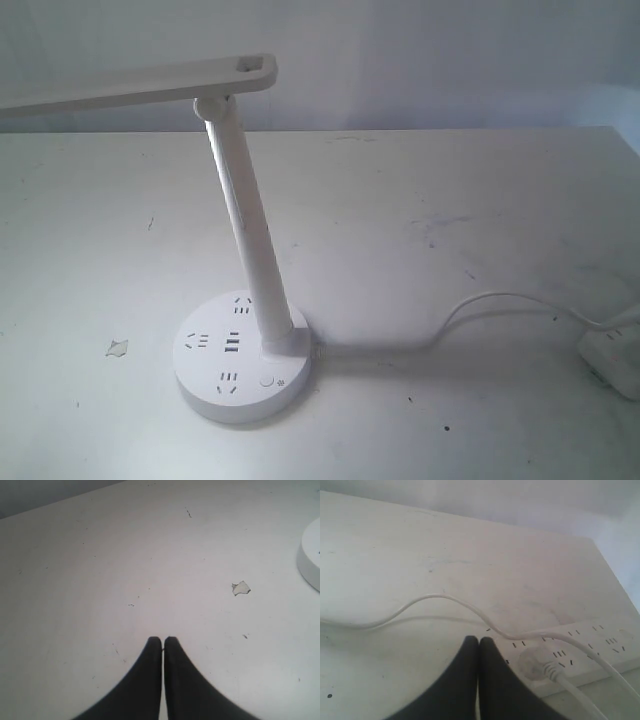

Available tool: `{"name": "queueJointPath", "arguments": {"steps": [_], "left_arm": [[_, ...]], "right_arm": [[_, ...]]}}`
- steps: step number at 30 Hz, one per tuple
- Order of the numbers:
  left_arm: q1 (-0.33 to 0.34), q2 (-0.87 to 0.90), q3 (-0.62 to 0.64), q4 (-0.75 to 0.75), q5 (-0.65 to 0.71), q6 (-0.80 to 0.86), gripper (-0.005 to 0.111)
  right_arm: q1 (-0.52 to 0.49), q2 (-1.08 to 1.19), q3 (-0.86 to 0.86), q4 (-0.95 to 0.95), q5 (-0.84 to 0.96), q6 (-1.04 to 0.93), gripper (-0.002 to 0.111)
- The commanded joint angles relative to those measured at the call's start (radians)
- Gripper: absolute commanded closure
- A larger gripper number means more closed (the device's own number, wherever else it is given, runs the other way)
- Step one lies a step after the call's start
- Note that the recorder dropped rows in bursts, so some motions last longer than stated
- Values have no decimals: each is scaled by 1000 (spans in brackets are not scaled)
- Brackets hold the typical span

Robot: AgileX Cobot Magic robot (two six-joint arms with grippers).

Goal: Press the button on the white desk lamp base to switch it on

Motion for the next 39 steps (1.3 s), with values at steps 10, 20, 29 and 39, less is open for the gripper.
{"name": "queueJointPath", "arguments": {"steps": [10,20,29,39], "left_arm": [[2,-5,-3,-5,-4,-1,106],[2,-5,-3,-5,-4,-1,106],[2,-5,-3,-5,-4,-1,106],[2,-5,-3,-5,-4,-1,106]], "right_arm": [[1,-4,6,-42,6,44,108],[-1,-4,6,-119,5,131,108],[-1,-4,6,-119,5,131,108],[-1,-4,6,-119,5,131,108]]}}
